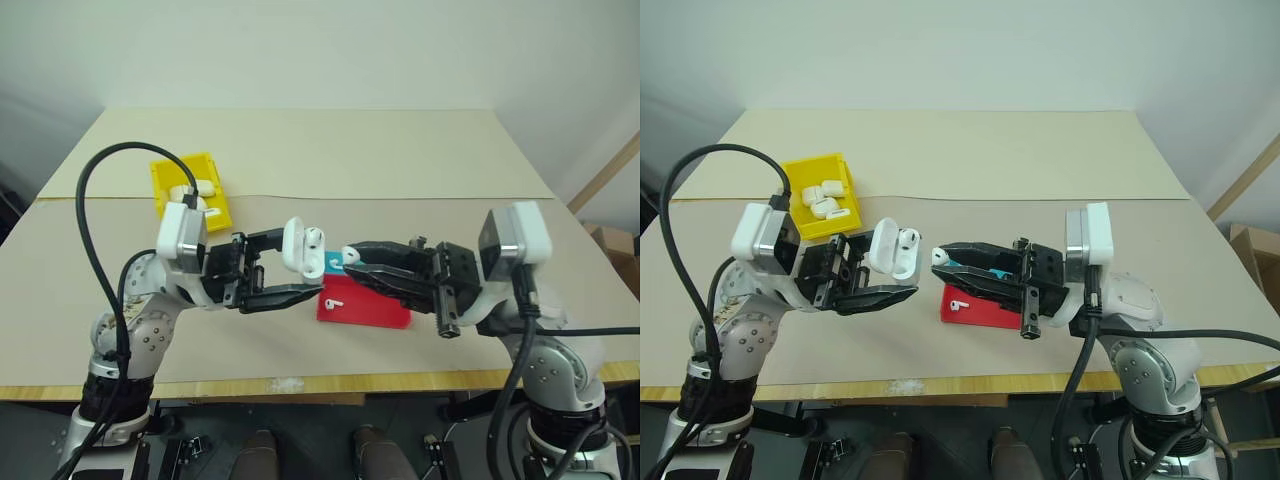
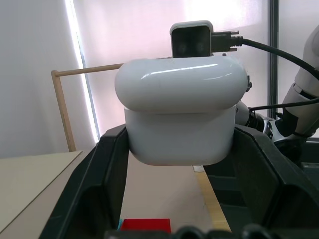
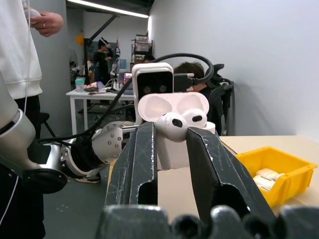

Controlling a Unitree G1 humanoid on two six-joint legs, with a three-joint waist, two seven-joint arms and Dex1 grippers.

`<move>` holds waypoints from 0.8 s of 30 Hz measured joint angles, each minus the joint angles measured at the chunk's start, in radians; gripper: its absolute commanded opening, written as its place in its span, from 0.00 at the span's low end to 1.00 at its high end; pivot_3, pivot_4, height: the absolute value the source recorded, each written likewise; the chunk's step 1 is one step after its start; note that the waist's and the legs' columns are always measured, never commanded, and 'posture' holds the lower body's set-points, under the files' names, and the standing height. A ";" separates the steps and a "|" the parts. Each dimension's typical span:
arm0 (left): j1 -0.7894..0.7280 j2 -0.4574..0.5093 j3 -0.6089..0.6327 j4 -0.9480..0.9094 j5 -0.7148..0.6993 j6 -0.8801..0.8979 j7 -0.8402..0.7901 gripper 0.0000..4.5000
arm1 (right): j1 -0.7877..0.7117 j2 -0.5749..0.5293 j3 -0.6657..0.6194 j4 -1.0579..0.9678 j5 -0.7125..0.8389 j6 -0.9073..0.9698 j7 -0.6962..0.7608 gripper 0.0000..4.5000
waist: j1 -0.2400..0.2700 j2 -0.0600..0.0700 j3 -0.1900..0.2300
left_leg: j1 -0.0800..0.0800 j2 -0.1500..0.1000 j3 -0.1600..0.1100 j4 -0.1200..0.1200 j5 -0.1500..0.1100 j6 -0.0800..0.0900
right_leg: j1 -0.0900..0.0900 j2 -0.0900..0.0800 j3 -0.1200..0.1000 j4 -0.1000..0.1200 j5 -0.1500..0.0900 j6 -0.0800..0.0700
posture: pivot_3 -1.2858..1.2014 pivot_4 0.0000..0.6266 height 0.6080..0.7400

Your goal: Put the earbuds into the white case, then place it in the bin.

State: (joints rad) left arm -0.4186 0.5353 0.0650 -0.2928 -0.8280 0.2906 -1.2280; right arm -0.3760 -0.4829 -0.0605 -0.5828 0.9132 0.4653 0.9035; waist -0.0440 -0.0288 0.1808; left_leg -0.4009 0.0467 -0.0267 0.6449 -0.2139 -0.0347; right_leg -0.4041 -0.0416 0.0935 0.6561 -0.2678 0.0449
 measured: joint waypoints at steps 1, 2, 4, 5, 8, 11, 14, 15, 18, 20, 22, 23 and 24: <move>-0.002 0.003 0.002 0.001 -0.001 0.003 -0.002 0.63 | -0.002 -0.003 -0.002 -0.002 0.014 0.001 -0.003 0.16 | 0.000 0.000 0.000 | 0.000 0.000 0.000 0.000 0.000 0.000 | 0.000 0.000 0.000 0.000 0.000 0.000 | 0.52 0.24 1.00; -0.007 0.007 0.005 0.001 -0.003 0.011 -0.003 0.63 | -0.007 -0.007 -0.002 -0.005 0.024 0.005 -0.009 0.16 | 0.000 0.000 0.000 | 0.000 0.000 0.000 0.000 0.000 0.000 | 0.000 0.000 0.000 0.000 0.000 0.000 | 0.52 0.24 1.00; -0.015 0.010 0.013 0.001 -0.014 0.017 -0.003 0.63 | -0.016 -0.018 -0.004 -0.010 0.054 0.017 -0.018 0.16 | 0.000 0.000 0.000 | 0.000 0.000 0.000 0.000 0.000 0.000 | 0.000 0.000 0.000 0.000 0.000 0.000 | 0.52 0.24 1.00; -0.015 0.008 0.016 0.001 -0.015 0.015 -0.004 0.63 | -0.021 -0.019 -0.004 -0.011 0.062 0.023 -0.024 0.16 | 0.000 0.000 0.000 | 0.000 0.000 0.000 0.000 0.000 0.000 | 0.000 0.000 0.000 0.000 0.000 0.000 | 0.52 0.24 1.00; 0.015 -0.030 -0.011 -0.005 0.012 -0.008 -0.005 0.63 | -0.045 -0.022 -0.003 -0.012 0.090 0.029 -0.037 0.16 | 0.000 0.000 0.000 | 0.000 0.000 0.000 0.000 0.000 0.000 | 0.000 0.000 0.000 0.000 0.000 0.000 | 0.52 0.24 1.00; 0.067 -0.057 -0.047 -0.004 0.048 -0.039 -0.025 0.63 | -0.053 -0.021 0.004 -0.012 0.090 0.029 -0.041 0.16 | 0.000 0.000 0.000 | 0.000 0.000 0.000 0.000 0.000 0.000 | 0.000 0.000 0.000 0.000 0.000 0.000 | 0.52 0.24 1.00; 0.070 -0.059 -0.048 -0.004 0.055 -0.055 -0.036 0.63 | -0.070 -0.020 0.012 -0.008 0.087 0.029 -0.041 0.16 | 0.000 0.000 0.000 | 0.000 0.000 0.000 0.000 0.000 0.000 | 0.000 0.000 0.000 0.000 0.000 0.000 | 0.52 0.24 1.00; 0.069 -0.059 -0.048 -0.003 0.056 -0.055 -0.039 0.63 | -0.081 -0.020 0.013 -0.008 0.087 0.029 -0.041 0.16 | 0.000 0.000 0.000 | 0.000 0.000 0.000 0.000 0.000 0.000 | 0.000 0.000 0.000 0.000 0.000 0.000 | 0.52 0.24 1.00; 0.063 -0.059 -0.047 0.003 0.057 -0.064 -0.043 0.63 | -0.090 -0.020 0.015 -0.007 0.087 0.029 -0.039 0.16 | 0.000 0.000 0.000 | 0.000 0.000 0.000 0.000 0.000 0.000 | 0.000 0.000 0.000 0.000 0.000 0.000 | 0.52 0.24 1.00; 0.062 -0.063 -0.046 0.015 0.058 -0.070 -0.044 0.63 | -0.091 -0.020 0.017 -0.005 0.087 0.031 -0.038 0.16 | 0.000 0.000 0.000 | 0.000 0.000 0.000 0.000 0.000 0.000 | 0.000 0.000 0.000 0.000 0.000 0.000 | 0.52 0.24 1.00; 0.062 -0.068 -0.046 0.025 0.060 -0.073 -0.046 0.63 | -0.091 -0.022 0.033 -0.004 0.084 0.037 -0.038 0.16 | 0.001 0.000 0.000 | 0.000 0.000 0.000 0.000 0.000 0.000 | 0.000 0.000 0.000 0.000 0.000 0.000 | 0.52 0.24 1.00; 0.062 -0.069 -0.046 0.026 0.062 -0.074 -0.048 0.63 | -0.091 -0.022 0.043 -0.004 0.081 0.039 -0.037 0.16 | 0.001 0.000 0.000 | 0.000 0.000 0.000 0.000 0.000 0.000 | 0.000 0.000 0.000 0.000 0.000 0.000 | 0.52 0.24 1.00; 0.062 -0.071 -0.046 0.026 0.065 -0.075 -0.049 0.63 | -0.091 -0.022 0.050 -0.004 0.077 0.040 -0.036 0.16 | 0.000 0.000 0.000 | 0.000 0.000 0.000 0.000 0.000 0.000 | 0.000 0.000 0.000 0.000 0.000 0.000 | 0.52 0.24 1.00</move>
State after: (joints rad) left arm -0.3568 0.4642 0.0189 -0.2666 -0.7630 0.2152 -1.2769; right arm -0.4666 -0.5052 -0.0100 -0.5864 0.9907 0.5052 0.8674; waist -0.0436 -0.0289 0.1808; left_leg -0.4010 0.0467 -0.0267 0.6450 -0.2139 -0.0347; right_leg -0.4042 -0.0416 0.0936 0.6561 -0.2678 0.0448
